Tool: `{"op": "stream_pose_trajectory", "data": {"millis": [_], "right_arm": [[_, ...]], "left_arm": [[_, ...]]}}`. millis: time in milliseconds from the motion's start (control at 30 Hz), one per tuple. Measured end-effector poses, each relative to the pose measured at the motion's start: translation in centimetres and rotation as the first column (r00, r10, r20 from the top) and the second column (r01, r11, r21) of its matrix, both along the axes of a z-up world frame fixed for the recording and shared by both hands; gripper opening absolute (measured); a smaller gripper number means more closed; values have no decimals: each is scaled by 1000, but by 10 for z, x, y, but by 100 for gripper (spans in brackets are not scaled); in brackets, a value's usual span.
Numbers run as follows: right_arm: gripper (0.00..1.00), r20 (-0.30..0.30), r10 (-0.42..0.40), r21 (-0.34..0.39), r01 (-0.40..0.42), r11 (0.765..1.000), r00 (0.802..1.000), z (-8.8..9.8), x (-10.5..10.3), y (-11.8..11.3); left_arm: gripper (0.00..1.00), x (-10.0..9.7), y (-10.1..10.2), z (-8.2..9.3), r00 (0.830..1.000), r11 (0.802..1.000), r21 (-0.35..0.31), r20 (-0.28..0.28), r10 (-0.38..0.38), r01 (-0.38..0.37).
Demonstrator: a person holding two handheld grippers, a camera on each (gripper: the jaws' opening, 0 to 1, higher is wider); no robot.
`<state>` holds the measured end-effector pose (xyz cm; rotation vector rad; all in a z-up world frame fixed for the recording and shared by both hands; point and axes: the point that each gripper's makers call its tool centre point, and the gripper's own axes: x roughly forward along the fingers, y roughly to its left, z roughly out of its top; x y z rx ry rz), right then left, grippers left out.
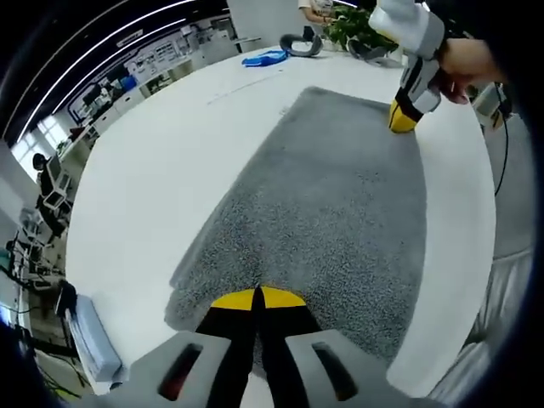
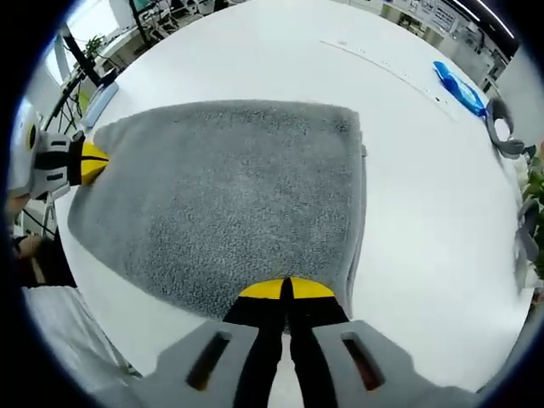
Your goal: Fold the towel on the table until its edges align and the towel forms a compact rectangular stack.
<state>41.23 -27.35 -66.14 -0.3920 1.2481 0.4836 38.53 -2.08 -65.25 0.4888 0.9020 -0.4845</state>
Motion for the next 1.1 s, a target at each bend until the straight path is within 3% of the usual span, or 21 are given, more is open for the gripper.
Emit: {"op": "stream_pose_trajectory", "data": {"millis": [433, 700, 1100], "right_arm": [[0, -1, 47, -39, -47, 998, 999, 0, 8, -2], [0, 8, 68, -67, -68, 995, 998, 0, 13, -3], [0, 31, 21, -8, -21, 1000, 999, 0, 16, -4]], "left_arm": [[0, -40, -12, 0, 999, 998, -64, -33, 13, -15], [1, -50, -18, 0, 999, 998, -56, -45, -11, 9], [1, -58, -22, 0, 999, 997, -79, -50, -21, 17]]}}
